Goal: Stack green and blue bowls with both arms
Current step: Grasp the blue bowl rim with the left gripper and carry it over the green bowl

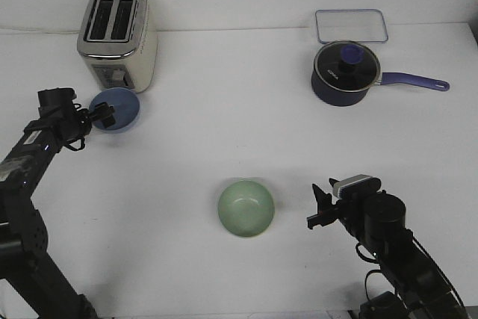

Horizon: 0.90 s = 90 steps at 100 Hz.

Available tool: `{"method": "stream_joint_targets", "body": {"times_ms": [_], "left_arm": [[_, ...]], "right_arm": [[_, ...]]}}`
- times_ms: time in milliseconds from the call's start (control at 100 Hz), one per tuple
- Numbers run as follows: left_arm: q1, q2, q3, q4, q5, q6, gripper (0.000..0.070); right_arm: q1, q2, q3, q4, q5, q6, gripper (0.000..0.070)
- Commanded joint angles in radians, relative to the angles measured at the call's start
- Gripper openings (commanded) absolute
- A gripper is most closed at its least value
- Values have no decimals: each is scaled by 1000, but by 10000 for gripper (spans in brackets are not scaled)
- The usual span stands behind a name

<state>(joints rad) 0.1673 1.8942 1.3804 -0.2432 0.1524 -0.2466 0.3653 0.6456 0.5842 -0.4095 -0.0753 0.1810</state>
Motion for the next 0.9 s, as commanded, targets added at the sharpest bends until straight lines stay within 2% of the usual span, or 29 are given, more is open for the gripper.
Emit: {"method": "stream_joint_targets", "body": {"times_ms": [0, 10, 40, 240, 400, 540, 740, 890], "left_arm": [[3, 16, 22, 2, -2, 54, 28], [3, 16, 22, 2, -2, 60, 0], [3, 16, 22, 0, -2, 74, 18], [6, 2, 61, -90, 11, 88, 12], [19, -94, 98, -148, 127, 88, 12], [23, -243, 98, -212, 176, 111, 12], [6, -466, 98, -394, 330, 156, 12], [-90, -575, 97, -508, 343, 194, 12]], "right_arm": [[4, 3, 6, 5, -1, 10, 288], [4, 3, 6, 5, -1, 10, 288], [4, 3, 6, 5, -1, 10, 288], [4, 3, 6, 5, -1, 10, 288], [4, 3, 6, 6, -1, 10, 288], [4, 3, 6, 9, -2, 10, 288], [4, 3, 6, 8, -3, 10, 288], [4, 3, 6, 8, -3, 10, 288]]}}
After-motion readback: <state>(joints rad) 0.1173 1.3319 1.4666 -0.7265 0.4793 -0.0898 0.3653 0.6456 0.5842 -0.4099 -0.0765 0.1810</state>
